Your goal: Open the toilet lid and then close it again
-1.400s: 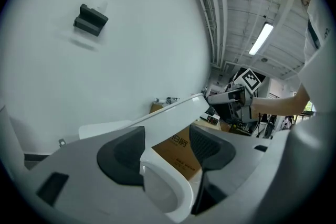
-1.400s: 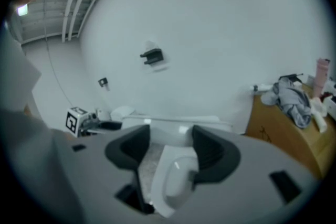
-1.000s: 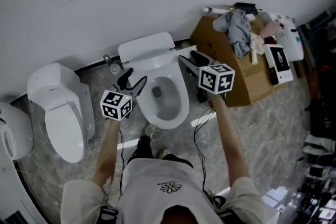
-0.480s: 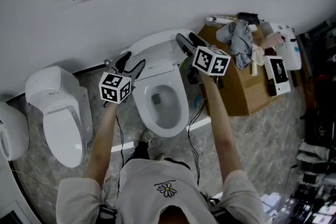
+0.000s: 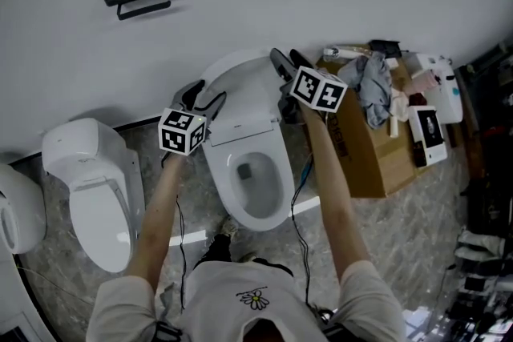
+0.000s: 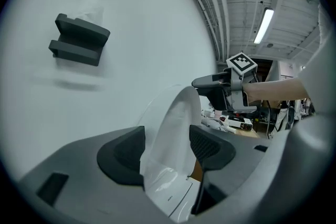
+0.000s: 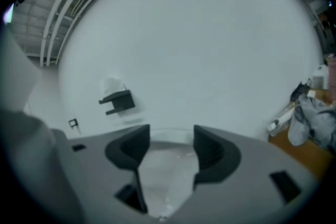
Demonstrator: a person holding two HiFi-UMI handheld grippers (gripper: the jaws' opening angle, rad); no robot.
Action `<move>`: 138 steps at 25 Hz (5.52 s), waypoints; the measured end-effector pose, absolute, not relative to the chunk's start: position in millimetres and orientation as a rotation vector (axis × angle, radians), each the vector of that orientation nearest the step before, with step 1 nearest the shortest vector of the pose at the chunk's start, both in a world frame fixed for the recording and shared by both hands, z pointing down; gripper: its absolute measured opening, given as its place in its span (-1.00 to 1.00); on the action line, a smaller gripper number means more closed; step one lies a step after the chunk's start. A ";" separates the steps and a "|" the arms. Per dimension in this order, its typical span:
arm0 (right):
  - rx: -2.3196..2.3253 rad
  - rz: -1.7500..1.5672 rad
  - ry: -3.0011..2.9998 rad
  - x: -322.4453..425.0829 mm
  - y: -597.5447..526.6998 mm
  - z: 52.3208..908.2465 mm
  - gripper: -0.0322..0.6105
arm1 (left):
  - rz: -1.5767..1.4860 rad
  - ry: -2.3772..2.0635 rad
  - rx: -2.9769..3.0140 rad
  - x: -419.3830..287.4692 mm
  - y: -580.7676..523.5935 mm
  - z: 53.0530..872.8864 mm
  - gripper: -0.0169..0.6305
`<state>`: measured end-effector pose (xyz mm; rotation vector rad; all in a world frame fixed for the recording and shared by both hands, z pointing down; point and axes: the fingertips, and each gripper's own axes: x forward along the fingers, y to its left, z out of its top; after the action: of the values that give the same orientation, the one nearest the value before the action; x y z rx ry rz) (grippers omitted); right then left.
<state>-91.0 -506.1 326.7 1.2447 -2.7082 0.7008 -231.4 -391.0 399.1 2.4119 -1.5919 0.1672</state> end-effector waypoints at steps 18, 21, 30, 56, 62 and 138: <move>1.334 0.680 -2.680 -127.2 -567.0 332.6 -0.07 | 0.292 -1.616 2.423 -261.8 -444.6 410.7 -0.06; 1.342 0.676 -2.681 -128.6 -568.7 332.1 -0.07 | 0.262 -1.624 2.419 -264.0 -446.7 410.3 -0.05; 1.396 0.704 -2.678 -125.6 -567.1 330.5 -0.07 | 0.217 -1.633 2.381 -261.8 -443.6 406.7 -0.05; 1.712 -0.194 -2.666 -0.3 -252.8 182.9 -0.67 | -0.085 -1.927 2.617 -146.4 -248.4 207.9 -0.75; 1.758 -0.199 -2.602 21.5 -200.1 199.9 -0.77 | -0.074 -1.991 2.592 -127.2 -205.6 210.0 -0.81; 1.147 -0.163 -2.314 -124.0 -574.5 360.4 -0.31 | 0.371 -1.988 2.354 -250.9 -496.4 353.5 -0.36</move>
<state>-124.0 -574.5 360.4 1.1472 -2.3145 -0.1632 -250.9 -496.4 353.5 2.3542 -1.9878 0.3714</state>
